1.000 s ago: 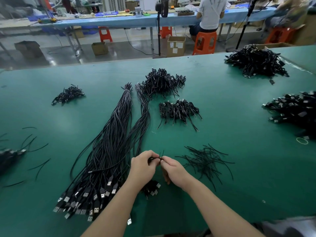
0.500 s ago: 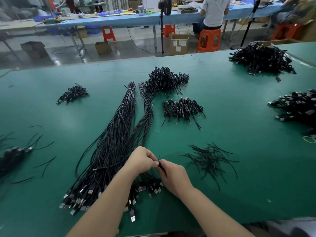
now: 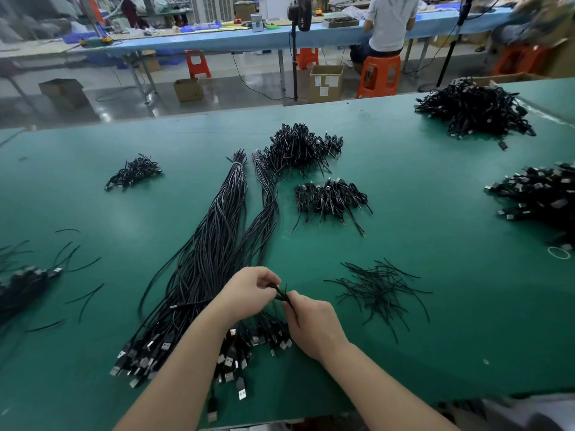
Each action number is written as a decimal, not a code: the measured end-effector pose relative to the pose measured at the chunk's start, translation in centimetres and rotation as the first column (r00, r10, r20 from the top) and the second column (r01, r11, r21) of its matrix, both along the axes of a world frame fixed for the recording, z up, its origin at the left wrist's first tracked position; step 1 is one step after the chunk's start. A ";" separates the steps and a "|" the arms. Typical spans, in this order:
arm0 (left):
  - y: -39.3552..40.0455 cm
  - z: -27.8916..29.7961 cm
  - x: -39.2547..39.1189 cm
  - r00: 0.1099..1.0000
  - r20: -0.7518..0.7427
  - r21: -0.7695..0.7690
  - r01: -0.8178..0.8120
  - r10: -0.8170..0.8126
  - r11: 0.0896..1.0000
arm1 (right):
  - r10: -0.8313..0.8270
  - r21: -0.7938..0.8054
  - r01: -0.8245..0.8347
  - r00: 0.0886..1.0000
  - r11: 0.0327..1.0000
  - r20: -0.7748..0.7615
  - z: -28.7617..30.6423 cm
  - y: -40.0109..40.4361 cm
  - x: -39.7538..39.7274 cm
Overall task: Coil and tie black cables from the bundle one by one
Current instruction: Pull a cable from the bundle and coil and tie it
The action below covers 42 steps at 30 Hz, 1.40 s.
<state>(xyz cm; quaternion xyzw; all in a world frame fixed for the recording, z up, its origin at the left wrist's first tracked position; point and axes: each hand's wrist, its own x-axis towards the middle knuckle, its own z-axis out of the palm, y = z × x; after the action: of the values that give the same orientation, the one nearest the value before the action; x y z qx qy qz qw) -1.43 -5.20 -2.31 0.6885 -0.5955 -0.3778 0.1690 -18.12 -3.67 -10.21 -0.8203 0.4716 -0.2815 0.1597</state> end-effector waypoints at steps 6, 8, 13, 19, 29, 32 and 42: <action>0.7 0.9 -1.3 0.903 0.423 -0.156 0.161 -0.081 0.975 | 0.015 -0.027 -0.015 1.000 1.000 0.009 0.2 0.1 0.0; 0.8 1.0 -1.9 0.816 0.571 -0.195 0.238 -0.088 0.951 | 0.011 -0.044 -0.012 1.000 0.999 -0.002 0.2 0.2 0.1; 0.7 0.8 -2.7 0.754 0.649 -0.121 0.235 -0.102 0.964 | -0.001 -0.096 -0.001 1.000 0.995 -0.018 0.0 0.3 0.2; 0.7 0.2 -3.7 0.744 0.669 -0.120 0.125 -0.013 0.985 | -0.009 -0.128 0.010 1.000 0.992 0.008 -0.1 0.2 0.2; -0.1 -0.6 -3.9 0.729 0.679 -0.084 0.197 -0.088 0.977 | -0.042 -0.137 0.045 0.999 0.990 0.022 -0.3 0.1 0.2; -0.1 -1.1 -3.5 0.718 0.687 -0.092 0.246 -0.117 0.965 | -0.030 -0.078 0.030 1.000 0.996 0.011 -0.5 0.0 0.2; 0.6 -2.3 -2.9 0.755 0.641 -0.260 0.383 -0.138 0.887 | -0.049 0.420 0.011 0.996 0.907 0.078 1.9 -1.2 -0.4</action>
<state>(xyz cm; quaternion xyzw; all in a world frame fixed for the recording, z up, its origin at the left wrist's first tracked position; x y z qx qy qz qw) -4.33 -4.64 -4.60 0.6354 -0.7702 -0.0364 0.0425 -18.53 -4.89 -8.27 -0.7464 0.5262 -0.2115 0.3482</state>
